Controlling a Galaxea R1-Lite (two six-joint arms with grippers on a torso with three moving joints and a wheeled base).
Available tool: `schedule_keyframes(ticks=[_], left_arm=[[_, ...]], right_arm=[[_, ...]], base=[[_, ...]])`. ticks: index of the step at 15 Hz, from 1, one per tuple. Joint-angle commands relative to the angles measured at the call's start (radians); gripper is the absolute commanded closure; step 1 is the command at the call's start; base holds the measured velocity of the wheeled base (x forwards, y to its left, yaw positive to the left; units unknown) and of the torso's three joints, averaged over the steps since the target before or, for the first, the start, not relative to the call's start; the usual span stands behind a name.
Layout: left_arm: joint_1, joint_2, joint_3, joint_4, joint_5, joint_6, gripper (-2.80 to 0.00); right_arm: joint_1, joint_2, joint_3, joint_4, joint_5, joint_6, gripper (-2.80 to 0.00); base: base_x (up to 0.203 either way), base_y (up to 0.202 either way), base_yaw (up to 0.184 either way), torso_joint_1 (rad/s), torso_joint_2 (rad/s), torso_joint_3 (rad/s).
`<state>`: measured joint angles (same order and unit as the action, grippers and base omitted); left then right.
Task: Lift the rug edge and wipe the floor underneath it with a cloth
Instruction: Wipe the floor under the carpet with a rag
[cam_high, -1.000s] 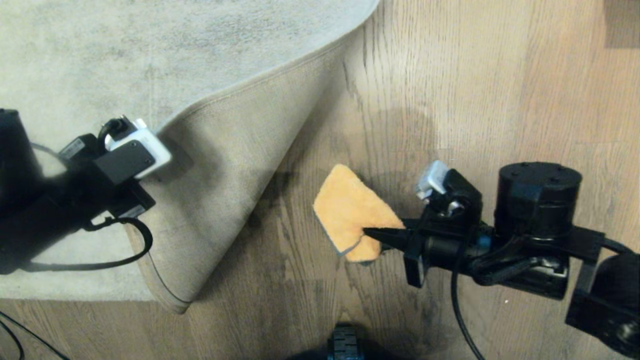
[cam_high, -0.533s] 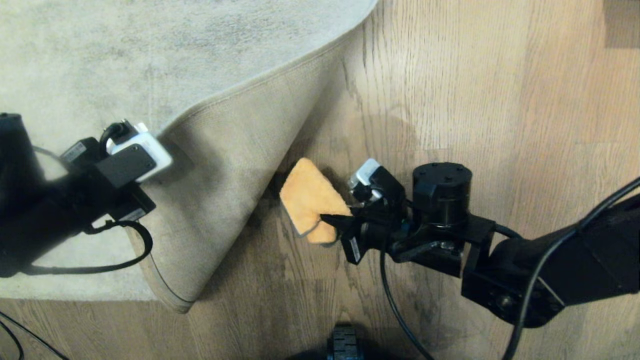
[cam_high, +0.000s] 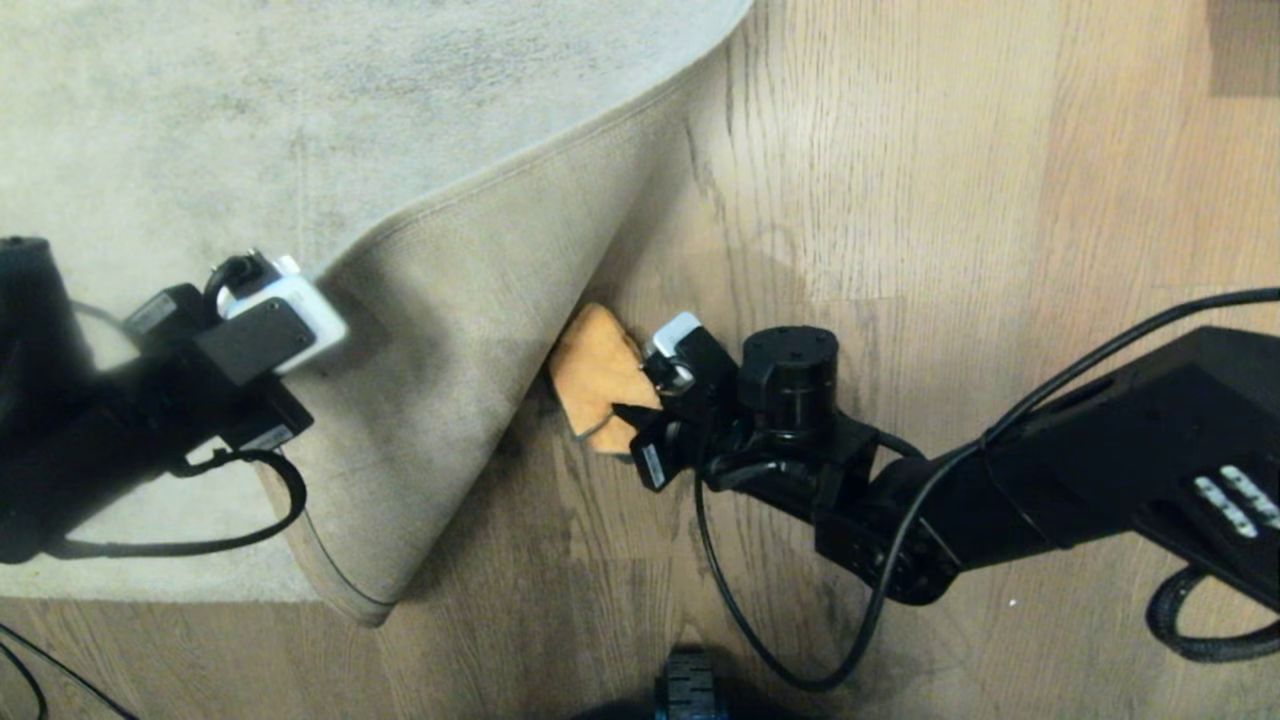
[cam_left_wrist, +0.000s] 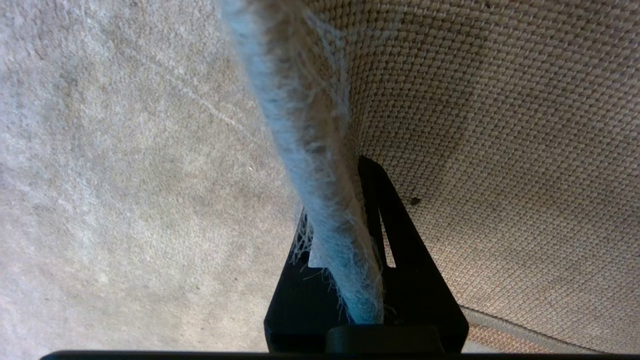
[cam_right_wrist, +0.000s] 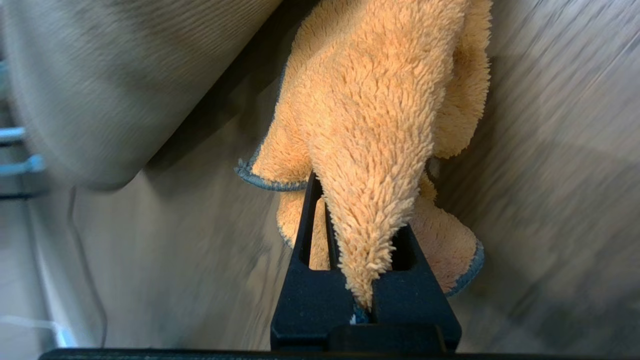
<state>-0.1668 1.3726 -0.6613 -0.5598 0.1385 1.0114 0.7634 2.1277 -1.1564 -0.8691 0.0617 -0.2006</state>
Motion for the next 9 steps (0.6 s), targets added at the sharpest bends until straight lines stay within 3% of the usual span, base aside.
schedule_keyframes(ticks=[1, 9], left_arm=[[0.0, 0.001, 0.004, -0.003, 0.001, 0.006, 0.0], [0.0, -0.001, 0.008, -0.003, 0.002, 0.006, 0.0]], right_arm=[[-0.001, 0.051, -0.06, -0.005, -0.036, -0.001, 0.0], [-0.039, 0.08, -0.178, -0.033, -0.115, 0.038, 0.0]], base=[[0.0, 0.0, 0.0, 0.0, 0.0, 0.0], [0.0, 0.0, 0.0, 0.0, 0.0, 0.0]])
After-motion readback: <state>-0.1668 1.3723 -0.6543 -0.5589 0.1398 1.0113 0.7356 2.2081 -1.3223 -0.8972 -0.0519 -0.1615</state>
